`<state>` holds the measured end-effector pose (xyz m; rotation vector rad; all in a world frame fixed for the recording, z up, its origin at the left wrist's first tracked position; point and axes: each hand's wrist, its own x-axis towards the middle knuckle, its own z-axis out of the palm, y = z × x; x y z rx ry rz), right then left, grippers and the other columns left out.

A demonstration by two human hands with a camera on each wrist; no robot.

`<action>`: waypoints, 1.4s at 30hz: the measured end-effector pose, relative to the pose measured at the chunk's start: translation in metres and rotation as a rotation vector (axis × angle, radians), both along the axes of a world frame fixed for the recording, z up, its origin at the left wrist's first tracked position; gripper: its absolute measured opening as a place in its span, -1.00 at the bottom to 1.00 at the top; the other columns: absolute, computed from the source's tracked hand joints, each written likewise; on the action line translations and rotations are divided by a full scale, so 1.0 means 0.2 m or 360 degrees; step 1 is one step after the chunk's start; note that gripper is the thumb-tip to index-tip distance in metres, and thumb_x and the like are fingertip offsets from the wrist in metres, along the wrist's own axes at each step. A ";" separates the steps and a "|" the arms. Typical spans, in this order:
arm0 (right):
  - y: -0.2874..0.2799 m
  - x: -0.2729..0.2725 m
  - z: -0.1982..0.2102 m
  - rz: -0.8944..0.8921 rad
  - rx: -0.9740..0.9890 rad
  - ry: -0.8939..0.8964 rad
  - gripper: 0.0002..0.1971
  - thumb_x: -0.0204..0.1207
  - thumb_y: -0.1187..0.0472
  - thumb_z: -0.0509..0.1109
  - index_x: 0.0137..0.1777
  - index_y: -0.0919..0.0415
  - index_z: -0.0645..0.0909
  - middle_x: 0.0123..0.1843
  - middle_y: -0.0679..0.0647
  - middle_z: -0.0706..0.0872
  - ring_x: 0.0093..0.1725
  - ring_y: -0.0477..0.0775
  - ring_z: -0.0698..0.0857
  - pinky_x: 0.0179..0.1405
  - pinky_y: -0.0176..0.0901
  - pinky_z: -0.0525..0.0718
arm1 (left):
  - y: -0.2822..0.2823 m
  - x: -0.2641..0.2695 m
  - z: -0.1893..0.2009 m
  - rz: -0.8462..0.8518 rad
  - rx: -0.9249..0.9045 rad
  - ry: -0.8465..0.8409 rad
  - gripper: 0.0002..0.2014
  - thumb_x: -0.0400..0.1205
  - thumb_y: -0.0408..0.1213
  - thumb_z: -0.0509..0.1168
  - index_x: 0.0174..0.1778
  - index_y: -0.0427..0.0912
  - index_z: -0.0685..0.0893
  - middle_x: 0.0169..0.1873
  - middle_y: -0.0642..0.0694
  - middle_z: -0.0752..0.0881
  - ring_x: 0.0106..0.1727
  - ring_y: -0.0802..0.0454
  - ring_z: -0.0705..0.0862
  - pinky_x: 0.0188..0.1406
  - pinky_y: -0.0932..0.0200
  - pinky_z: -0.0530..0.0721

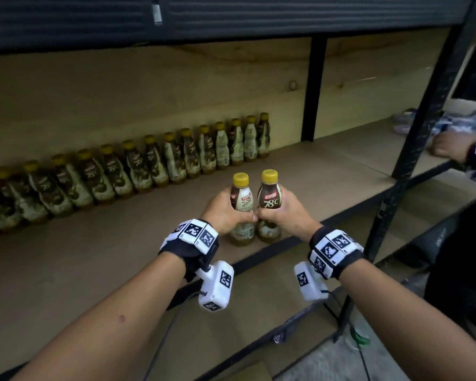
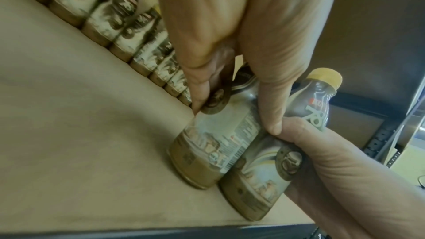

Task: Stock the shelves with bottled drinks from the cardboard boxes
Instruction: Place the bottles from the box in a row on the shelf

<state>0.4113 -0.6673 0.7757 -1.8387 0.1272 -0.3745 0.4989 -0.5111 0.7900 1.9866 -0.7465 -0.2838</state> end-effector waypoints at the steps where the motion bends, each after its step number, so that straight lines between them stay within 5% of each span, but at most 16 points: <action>1: -0.07 0.00 0.00 0.0010 -0.0054 0.0039 -0.63 0.29 0.39 0.60 0.02 0.18 0.56 -0.10 0.10 0.72 -0.13 0.05 0.71 0.00 -0.02 0.72 | -0.06 0.02 0.00 -0.0031 -0.0004 0.0013 -0.47 0.15 -0.23 0.69 -0.10 0.08 0.55 -0.12 0.03 0.78 -0.03 0.05 0.77 0.14 -0.07 0.72; 5: -0.45 0.04 0.06 -0.0014 -0.0367 0.0274 -0.60 0.17 -0.06 0.64 -0.02 0.03 0.68 -0.07 0.07 0.81 -0.02 0.10 0.79 0.14 0.14 0.74 | -0.38 0.11 0.01 -0.0137 -0.0059 -0.0027 -0.39 0.11 -0.18 0.67 -0.01 0.10 0.51 -0.07 0.00 0.77 0.01 0.01 0.77 0.16 -0.07 0.71; 9: -0.91 0.16 0.18 0.0066 -0.0534 0.0630 -0.71 0.39 0.04 0.61 0.06 0.10 0.72 -0.02 0.05 0.82 -0.09 -0.05 0.76 -0.19 -0.25 0.68 | -0.79 0.28 0.01 -0.0164 -0.0113 0.0032 -0.39 0.30 -0.49 0.61 0.15 -0.08 0.45 -0.06 -0.09 0.72 0.02 -0.05 0.73 0.22 -0.06 0.67; 11: -1.15 0.27 0.19 0.0029 -0.0626 0.0704 -0.67 0.40 0.02 0.60 0.10 0.14 0.71 -0.01 0.09 0.81 -0.10 0.03 0.77 -0.26 -0.14 0.71 | -1.00 0.37 0.02 -0.0114 -0.0099 0.0053 -0.36 0.33 -0.48 0.59 0.25 -0.15 0.44 0.06 -0.17 0.72 0.14 -0.10 0.71 0.28 -0.04 0.63; 15: -1.53 0.55 0.19 -0.0057 -0.0576 0.0670 -0.64 0.31 0.07 0.67 0.06 0.16 0.70 -0.01 0.20 0.82 -0.06 0.24 0.82 -0.11 0.15 0.82 | -1.39 0.60 0.02 -0.0006 0.0036 -0.0031 -0.36 0.31 -0.32 0.62 0.26 -0.18 0.48 0.11 -0.12 0.73 0.12 -0.01 0.70 0.24 -0.02 0.65; 20: -1.82 0.86 0.17 -0.0077 -0.0472 0.0692 -0.55 0.32 0.11 0.66 0.18 0.17 0.65 0.10 0.17 0.79 0.06 0.14 0.77 0.07 0.02 0.77 | -1.69 0.88 0.02 0.0222 0.0029 -0.0138 -0.38 0.33 -0.26 0.62 0.26 -0.14 0.49 0.12 -0.11 0.73 0.15 -0.09 0.71 0.20 -0.12 0.69; 25: -1.86 1.14 0.17 -0.0242 -0.0636 0.0599 -0.63 0.26 -0.02 0.66 -0.04 0.16 0.71 -0.06 0.20 0.81 -0.06 0.20 0.79 -0.04 0.06 0.79 | -1.80 1.08 0.11 0.0432 0.0425 -0.0476 -0.39 0.46 -0.07 0.52 0.36 -0.14 0.44 0.18 -0.17 0.69 0.17 -0.24 0.69 0.07 -0.07 0.67; 30: -1.72 1.40 0.17 -0.0328 -0.0603 0.0642 -0.41 0.12 -0.19 0.59 0.10 0.12 0.64 0.03 0.14 0.75 -0.01 0.22 0.73 0.01 0.05 0.76 | -1.75 1.16 0.23 0.0616 0.0921 -0.0952 -0.64 0.66 -0.31 0.25 0.38 -0.23 0.48 0.21 -0.27 0.65 0.19 -0.27 0.66 0.08 -0.04 0.62; 34: -1.62 1.47 0.18 -0.0355 -0.0430 0.0642 -0.37 0.25 -0.14 0.62 0.25 0.18 0.62 0.13 0.18 0.74 0.09 0.23 0.73 0.09 0.07 0.75 | -1.70 1.18 0.26 0.0654 0.0783 -0.0790 -0.63 0.73 -0.28 0.12 0.46 -0.24 0.38 0.32 -0.29 0.57 0.31 -0.24 0.58 0.26 -0.06 0.52; 38: -1.55 1.48 0.18 -0.0481 -0.0298 0.0605 -0.44 0.43 0.00 0.57 0.37 0.23 0.56 0.29 0.25 0.70 0.27 0.31 0.67 0.25 0.07 0.66 | -1.63 1.17 0.24 0.0495 0.0759 -0.0673 -0.35 0.71 -0.25 0.16 0.66 -0.17 0.00 0.52 -0.33 0.34 0.46 -0.29 0.45 0.42 -0.14 0.47; 40: -1.51 1.44 0.19 -0.0535 -0.0270 0.0671 -0.43 0.50 0.02 0.49 0.45 0.23 0.47 0.39 0.26 0.62 0.34 0.33 0.62 0.21 0.01 0.61 | -1.60 1.13 0.24 0.0396 0.0762 -0.0728 -0.27 0.65 -0.25 0.23 0.67 -0.13 -0.02 0.40 -0.35 0.49 0.33 -0.31 0.56 0.31 -0.17 0.56; 42: -1.49 1.40 0.19 -0.0447 -0.0170 0.0696 -0.21 0.48 0.02 0.51 0.62 0.26 0.24 0.51 0.27 0.49 0.43 0.36 0.54 0.14 -0.04 0.54 | -1.56 1.08 0.27 0.0258 0.0808 -0.0757 -0.36 0.62 -0.29 0.26 0.60 -0.17 0.15 0.22 -0.34 0.61 0.19 -0.31 0.62 0.20 -0.15 0.61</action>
